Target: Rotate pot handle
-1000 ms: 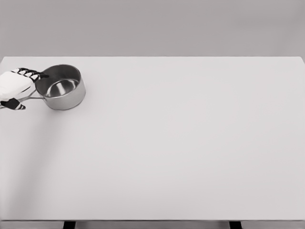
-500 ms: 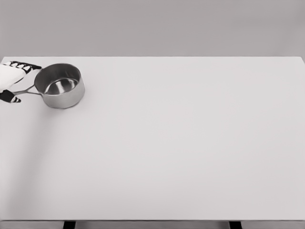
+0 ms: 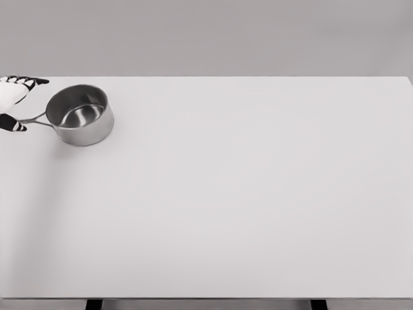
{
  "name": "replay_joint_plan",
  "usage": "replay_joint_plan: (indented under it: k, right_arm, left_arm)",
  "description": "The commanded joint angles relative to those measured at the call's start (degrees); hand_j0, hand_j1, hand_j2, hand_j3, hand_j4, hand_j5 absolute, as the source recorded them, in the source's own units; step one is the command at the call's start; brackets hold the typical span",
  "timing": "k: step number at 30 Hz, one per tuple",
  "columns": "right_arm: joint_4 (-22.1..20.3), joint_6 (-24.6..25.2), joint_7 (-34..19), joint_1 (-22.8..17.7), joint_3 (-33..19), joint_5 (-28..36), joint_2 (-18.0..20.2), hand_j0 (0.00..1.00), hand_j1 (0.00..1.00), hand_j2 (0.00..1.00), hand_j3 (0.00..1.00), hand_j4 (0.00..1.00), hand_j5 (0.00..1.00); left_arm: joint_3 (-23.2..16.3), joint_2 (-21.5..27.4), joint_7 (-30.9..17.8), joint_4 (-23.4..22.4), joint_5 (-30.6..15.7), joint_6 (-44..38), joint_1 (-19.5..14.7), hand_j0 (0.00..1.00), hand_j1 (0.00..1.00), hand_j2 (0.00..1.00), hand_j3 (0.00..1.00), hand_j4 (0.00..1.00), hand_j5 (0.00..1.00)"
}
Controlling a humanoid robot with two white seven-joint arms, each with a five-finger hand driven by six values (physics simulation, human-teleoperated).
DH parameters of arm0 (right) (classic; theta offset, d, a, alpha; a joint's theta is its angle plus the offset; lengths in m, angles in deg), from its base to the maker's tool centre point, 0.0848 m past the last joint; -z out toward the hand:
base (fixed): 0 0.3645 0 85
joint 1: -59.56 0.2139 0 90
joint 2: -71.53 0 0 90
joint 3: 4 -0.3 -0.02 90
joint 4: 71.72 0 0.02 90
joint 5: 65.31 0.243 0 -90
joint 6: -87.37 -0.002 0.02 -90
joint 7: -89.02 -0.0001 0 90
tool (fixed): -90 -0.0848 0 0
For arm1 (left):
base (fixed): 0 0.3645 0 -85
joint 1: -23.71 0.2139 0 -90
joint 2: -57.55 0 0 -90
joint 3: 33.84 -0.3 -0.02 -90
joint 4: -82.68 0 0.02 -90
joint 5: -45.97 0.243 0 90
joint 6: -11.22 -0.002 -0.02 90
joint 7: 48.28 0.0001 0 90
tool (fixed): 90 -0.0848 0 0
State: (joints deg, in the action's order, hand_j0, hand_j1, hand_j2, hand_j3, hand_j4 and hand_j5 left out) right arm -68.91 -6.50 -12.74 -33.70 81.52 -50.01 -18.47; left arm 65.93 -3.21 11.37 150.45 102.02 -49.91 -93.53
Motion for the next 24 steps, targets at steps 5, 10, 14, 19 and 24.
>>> replay_joint_plan:
  k: [5,10,14,19,24]
  right_arm:
    - [0.0,0.0,-0.01,0.0,0.0,-0.01,0.0,1.0,1.0,1.0,1.0,1.0,1.0]
    - [0.0,0.0,-0.01,0.0,0.0,-0.01,0.0,1.0,1.0,1.0,1.0,1.0,1.0]
    - [0.0,0.0,-0.01,0.0,0.0,-0.01,0.0,1.0,1.0,1.0,1.0,1.0,1.0]
    - [0.0,0.0,-0.01,0.0,0.0,-0.01,0.0,1.0,1.0,1.0,1.0,1.0,1.0]
    - [0.0,0.0,-0.01,0.0,0.0,-0.01,0.0,1.0,1.0,1.0,1.0,1.0,1.0]
  left_arm:
    - [-0.28,-0.15,2.39,-1.58,-0.25,-2.06,-0.35,1.0,1.0,1.0,1.0,1.0,1.0]
    - [-0.36,-0.24,2.48,-2.64,-0.25,-2.15,-1.05,1.0,1.0,1.0,1.0,1.0,1.0]
    - [-0.28,-0.33,3.27,-2.99,-0.24,-2.24,-1.06,1.0,1.0,1.0,1.0,1.0,1.0]
    - [-1.24,-0.41,4.24,-6.51,-0.16,-2.24,-3.25,1.0,1.0,1.0,1.0,1.0,1.0]
    - [-1.24,-0.41,4.5,-6.77,-0.25,-2.15,-3.6,1.0,1.0,1.0,1.0,1.0,1.0]
